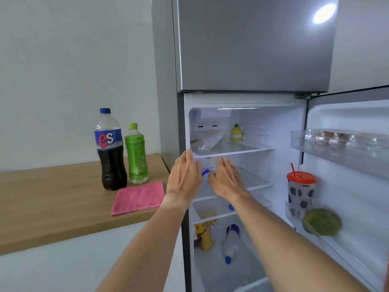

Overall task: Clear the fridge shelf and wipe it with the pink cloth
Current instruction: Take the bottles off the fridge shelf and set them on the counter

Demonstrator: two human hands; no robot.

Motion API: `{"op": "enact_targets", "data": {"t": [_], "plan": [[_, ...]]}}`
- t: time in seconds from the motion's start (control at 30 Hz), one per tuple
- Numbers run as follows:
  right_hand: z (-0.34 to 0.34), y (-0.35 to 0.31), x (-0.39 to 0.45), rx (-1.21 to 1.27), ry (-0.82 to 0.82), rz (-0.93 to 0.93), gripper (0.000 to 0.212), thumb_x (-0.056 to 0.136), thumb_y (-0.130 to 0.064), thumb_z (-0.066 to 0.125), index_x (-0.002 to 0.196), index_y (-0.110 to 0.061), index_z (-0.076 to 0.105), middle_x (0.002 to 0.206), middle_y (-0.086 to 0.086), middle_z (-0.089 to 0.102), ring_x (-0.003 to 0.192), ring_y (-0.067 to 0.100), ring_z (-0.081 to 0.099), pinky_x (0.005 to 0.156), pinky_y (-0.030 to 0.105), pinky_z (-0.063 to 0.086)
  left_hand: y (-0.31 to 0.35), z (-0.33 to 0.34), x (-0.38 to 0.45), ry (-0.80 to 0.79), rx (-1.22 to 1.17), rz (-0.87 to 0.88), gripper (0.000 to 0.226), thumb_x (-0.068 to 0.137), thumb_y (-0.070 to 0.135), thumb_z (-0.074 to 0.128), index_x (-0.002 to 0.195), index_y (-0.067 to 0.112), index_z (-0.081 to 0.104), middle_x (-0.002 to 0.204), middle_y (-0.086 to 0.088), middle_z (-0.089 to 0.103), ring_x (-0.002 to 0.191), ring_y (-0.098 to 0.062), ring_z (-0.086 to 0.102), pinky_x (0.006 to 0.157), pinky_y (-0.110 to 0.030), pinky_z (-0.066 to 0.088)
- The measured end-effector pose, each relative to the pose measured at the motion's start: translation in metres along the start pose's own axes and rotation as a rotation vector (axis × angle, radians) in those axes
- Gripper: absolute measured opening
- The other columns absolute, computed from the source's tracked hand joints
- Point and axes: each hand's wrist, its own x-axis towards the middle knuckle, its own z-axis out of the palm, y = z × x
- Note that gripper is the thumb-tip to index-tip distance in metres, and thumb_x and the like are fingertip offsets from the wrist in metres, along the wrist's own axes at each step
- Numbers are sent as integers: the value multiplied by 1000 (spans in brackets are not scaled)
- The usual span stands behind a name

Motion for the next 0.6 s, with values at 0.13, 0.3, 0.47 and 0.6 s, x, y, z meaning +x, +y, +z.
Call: {"op": "enact_targets", "data": {"t": [0.13, 0.3, 0.47, 0.6], "plan": [[5, 48, 3, -87, -99, 65, 58, 101, -28, 37, 151, -1, 27, 162, 18, 22, 149, 31, 20, 121, 46, 17, 15, 51, -2, -153, -4, -8, 30, 104, 11, 28, 123, 3, 51, 125, -13, 51, 109, -28, 53, 89, -31, 44], [30, 108, 23, -156, -205, 133, 61, 101, -26, 34, 155, -3, 17, 165, 16, 13, 152, 31, 13, 122, 45, 12, 14, 114, 3, -247, 64, -106, 29, 101, 17, 36, 126, 8, 48, 125, -13, 57, 112, -30, 56, 92, -37, 44], [77, 144, 45, -173, -274, 171, 63, 102, -28, 34, 157, -5, 14, 166, 13, 13, 152, 30, 12, 122, 45, 12, -6, 182, 13, -397, 196, -177, 37, 100, 18, 37, 136, 12, 41, 133, -16, 52, 118, -32, 53, 101, -39, 44], [114, 166, 56, -215, -296, 158, 59, 100, -31, 35, 153, -6, 23, 160, 12, 26, 146, 29, 23, 119, 45, 19, -26, 228, 23, -438, 273, -182, 48, 94, 15, 43, 141, 18, 35, 135, -16, 47, 117, -31, 51, 100, -39, 42]]}}
